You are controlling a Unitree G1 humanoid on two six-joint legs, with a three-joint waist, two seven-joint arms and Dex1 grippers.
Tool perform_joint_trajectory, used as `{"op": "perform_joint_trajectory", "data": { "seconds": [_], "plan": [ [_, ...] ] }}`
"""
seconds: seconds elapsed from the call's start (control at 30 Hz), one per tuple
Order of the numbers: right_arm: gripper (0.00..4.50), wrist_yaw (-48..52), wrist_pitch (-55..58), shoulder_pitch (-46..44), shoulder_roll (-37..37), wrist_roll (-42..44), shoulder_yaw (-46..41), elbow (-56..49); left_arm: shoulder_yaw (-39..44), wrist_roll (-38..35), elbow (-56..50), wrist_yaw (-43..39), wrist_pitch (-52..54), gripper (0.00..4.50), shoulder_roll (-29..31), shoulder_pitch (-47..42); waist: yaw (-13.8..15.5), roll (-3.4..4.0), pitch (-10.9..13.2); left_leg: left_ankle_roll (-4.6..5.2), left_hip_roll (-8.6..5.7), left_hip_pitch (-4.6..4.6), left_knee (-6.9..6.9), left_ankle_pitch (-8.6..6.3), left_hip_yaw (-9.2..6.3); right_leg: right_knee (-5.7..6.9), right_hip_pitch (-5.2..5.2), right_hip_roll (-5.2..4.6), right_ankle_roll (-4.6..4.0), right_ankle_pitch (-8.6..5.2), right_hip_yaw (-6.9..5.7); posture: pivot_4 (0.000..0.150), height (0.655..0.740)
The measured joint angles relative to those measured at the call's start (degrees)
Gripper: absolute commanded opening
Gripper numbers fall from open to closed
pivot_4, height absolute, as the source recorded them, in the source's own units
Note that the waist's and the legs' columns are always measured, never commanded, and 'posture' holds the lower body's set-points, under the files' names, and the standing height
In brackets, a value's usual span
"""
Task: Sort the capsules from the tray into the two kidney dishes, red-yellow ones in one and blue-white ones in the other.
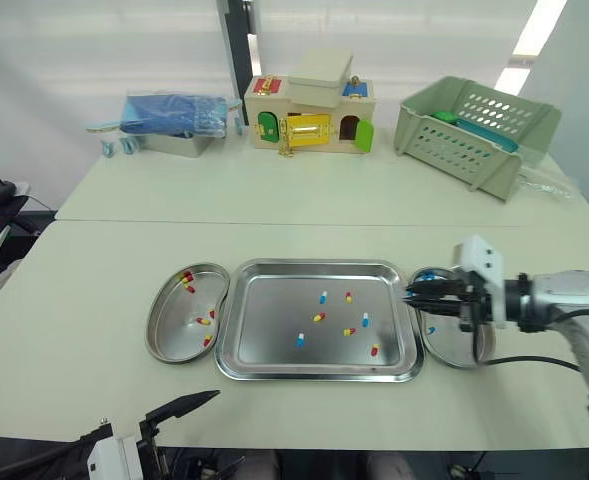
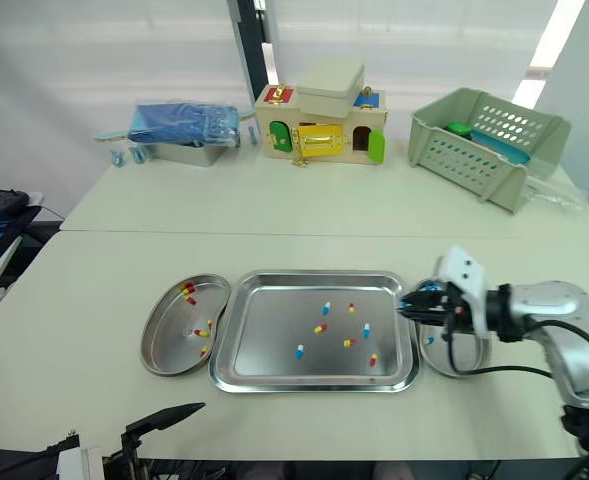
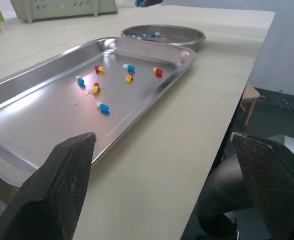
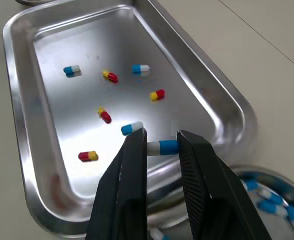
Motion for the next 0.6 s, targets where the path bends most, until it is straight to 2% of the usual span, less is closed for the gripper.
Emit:
{"op": "perform_joint_trajectory", "data": {
  "seconds": [0.17, 0.33, 0.6],
  "plan": [
    [0.76, -1.5, -3.9, 7.1, -1.4, -0.6, -3.6, 2.6, -0.1, -0.4, 1.6, -1.8, 1.1, 4.5, 0.3, -1.5, 0.0, 0.0, 0.0, 0.0, -0.01, 0.03, 0.04, 0.01, 0.01, 0.02, 0.07, 0.0, 0.0, 0.0, 0.01, 0.15, 0.74],
    [0.76, -3.4, -7.7, 8.5, -1.5, -0.7, -3.5, 5.2, -0.1, -0.4, 1.6, -1.9, 1.6, 4.5, 0.3, -2.6, 0.0, 0.0, 0.0, 0.0, 0.0, 0.19, 0.02, 0.0, 0.01, -0.02, 0.24, 0.0, 0.0, 0.0, 0.01, 0.15, 0.74],
    [2.96, -4.7, -9.7, 8.6, -1.5, -0.5, -2.5, 7.2, 0.1, -0.4, 1.8, -1.6, 2.2, 4.5, -0.8, -2.2, 0.1, -0.01, 0.0, 0.0, 0.0, 0.27, 0.02, 0.0, 0.01, -0.06, 0.34, 0.0, 0.0, 0.0, 0.01, 0.15, 0.74]
  ]
}}
